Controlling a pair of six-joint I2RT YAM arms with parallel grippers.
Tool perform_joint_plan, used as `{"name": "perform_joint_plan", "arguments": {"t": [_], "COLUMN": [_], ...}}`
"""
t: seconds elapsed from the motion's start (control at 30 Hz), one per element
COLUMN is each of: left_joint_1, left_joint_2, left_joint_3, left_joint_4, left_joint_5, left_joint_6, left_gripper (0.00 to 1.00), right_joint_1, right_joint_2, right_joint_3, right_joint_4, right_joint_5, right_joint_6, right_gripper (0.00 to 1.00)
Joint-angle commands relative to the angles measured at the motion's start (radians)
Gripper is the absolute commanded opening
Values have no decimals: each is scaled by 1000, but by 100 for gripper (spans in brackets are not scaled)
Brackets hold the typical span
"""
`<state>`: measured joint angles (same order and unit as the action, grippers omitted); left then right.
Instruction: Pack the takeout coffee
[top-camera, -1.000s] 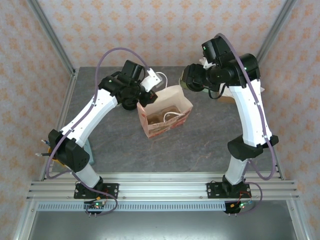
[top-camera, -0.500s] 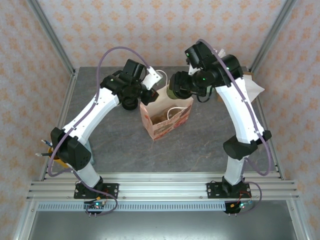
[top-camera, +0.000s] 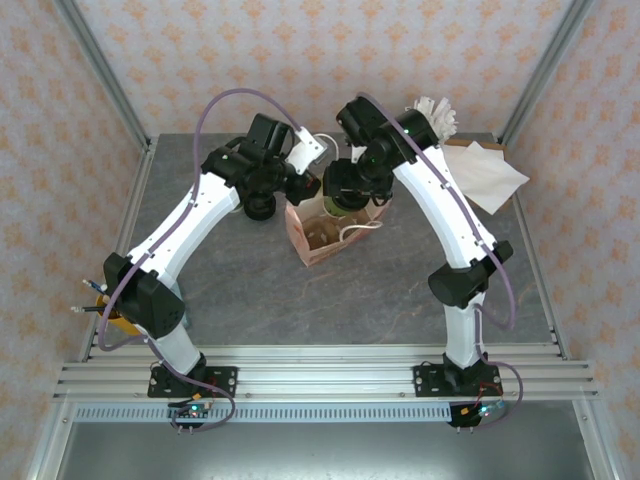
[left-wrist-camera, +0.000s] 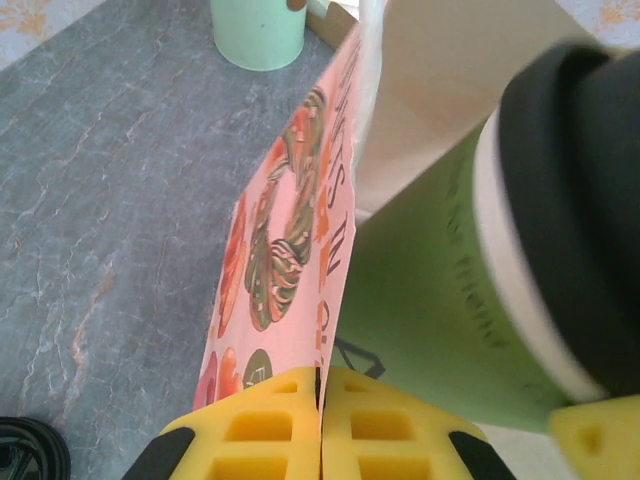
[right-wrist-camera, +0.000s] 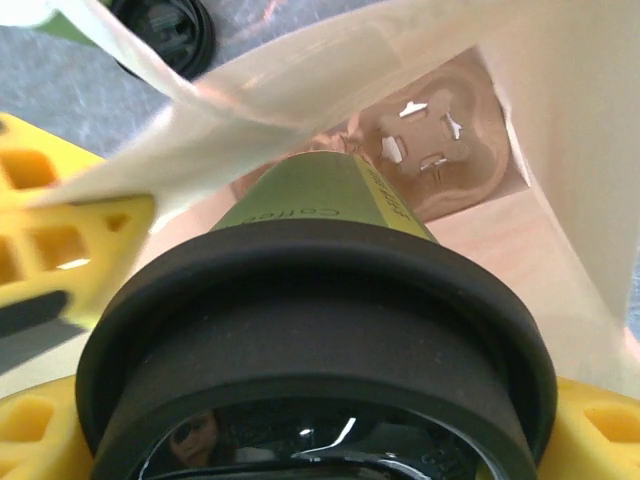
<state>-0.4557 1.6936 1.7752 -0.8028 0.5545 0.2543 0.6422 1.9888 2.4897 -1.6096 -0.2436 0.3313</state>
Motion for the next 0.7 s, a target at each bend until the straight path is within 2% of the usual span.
{"name": "perform_joint_plan", "arguments": {"t": [0.0, 0.27, 0.4, 0.67], "left_joint_1": [20, 72, 94, 48], "left_joint_2": [15, 22, 26, 32], "left_joint_3": [54, 51, 52, 19], "left_joint_4": [44, 93, 123, 142], "left_joint_5": [40, 105, 66, 194], "left_joint_6": [-43, -115, -178, -191], "left_gripper": [0, 0, 0, 0], "right_joint_1": [5, 5, 5, 5], "right_joint_2": [-8, -88, -98, -67], "right_joint_3": [-46, -245, -303, -338], "right_joint_4": [-56, 108, 106, 194], "right_joint_5": [21, 54, 51, 54], "right_joint_6": [-79, -109, -138, -89], "right_gripper": [62, 62, 62, 62]}}
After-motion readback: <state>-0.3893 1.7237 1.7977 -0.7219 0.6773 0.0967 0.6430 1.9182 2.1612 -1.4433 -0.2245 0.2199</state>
